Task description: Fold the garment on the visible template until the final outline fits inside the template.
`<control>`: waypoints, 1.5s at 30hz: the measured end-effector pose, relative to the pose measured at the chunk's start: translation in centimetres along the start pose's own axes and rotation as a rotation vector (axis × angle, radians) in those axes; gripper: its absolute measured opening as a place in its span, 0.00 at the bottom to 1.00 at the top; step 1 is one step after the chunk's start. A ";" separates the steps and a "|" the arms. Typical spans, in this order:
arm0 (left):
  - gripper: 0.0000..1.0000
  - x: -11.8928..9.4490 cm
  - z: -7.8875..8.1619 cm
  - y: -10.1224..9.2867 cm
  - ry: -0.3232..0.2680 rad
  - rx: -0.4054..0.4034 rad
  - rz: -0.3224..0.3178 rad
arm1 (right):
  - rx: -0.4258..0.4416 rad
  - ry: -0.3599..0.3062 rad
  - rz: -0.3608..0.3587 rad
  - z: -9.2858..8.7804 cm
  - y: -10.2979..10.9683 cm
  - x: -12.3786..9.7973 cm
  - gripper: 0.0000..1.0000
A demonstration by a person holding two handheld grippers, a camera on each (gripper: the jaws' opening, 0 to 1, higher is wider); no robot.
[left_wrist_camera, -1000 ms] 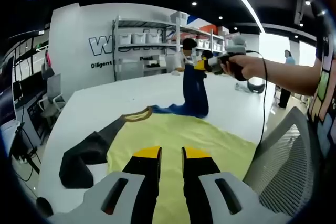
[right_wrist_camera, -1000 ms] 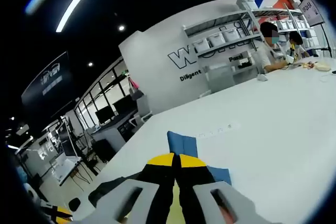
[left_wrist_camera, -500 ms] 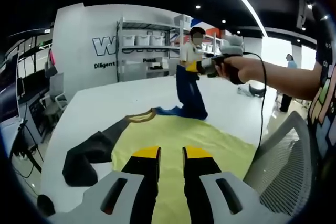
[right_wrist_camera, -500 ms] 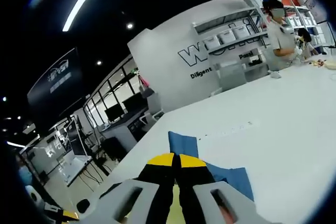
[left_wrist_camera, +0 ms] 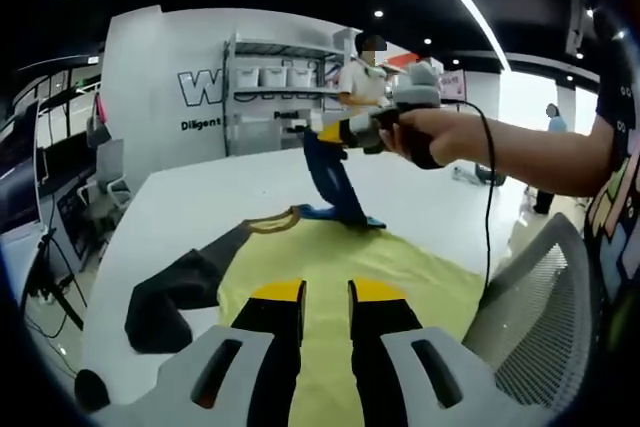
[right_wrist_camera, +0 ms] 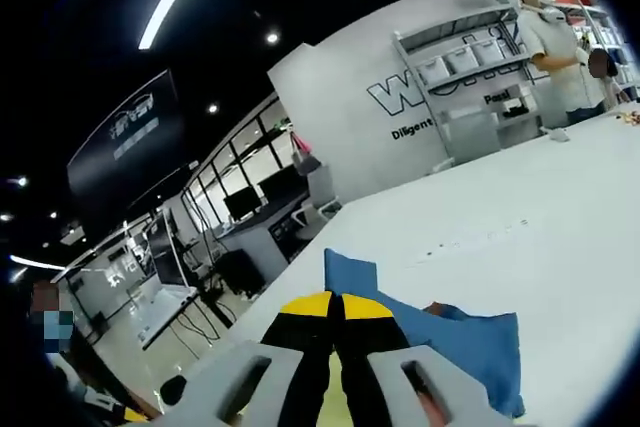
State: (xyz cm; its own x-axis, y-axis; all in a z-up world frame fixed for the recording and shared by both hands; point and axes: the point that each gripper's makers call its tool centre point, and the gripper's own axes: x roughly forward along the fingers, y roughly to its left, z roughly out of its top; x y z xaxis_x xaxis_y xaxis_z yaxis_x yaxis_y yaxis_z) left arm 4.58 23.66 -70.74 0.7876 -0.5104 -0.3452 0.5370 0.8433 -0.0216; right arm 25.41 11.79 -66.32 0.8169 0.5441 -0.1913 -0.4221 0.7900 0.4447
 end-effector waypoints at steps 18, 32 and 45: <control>0.12 -0.3 0.1 0.7 0.000 -0.016 0.006 | -0.052 0.160 0.027 -5.6 1.1 4.5 0.00; 0.12 -0.1 1.0 0.9 -0.016 -0.021 -0.006 | -0.112 0.305 0.042 -10.4 1.4 7.5 0.00; 0.14 -0.5 0.3 1.6 0.004 -0.037 0.038 | -0.117 0.416 0.013 -14.2 0.8 9.2 0.00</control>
State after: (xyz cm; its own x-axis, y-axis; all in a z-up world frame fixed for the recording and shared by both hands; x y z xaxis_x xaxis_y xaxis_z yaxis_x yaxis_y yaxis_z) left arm 5.18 25.18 -70.30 0.8060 -0.4771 -0.3502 0.4950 0.8678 -0.0429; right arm 27.02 21.43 -80.12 0.5932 0.6027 -0.5338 -0.4927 0.7961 0.3514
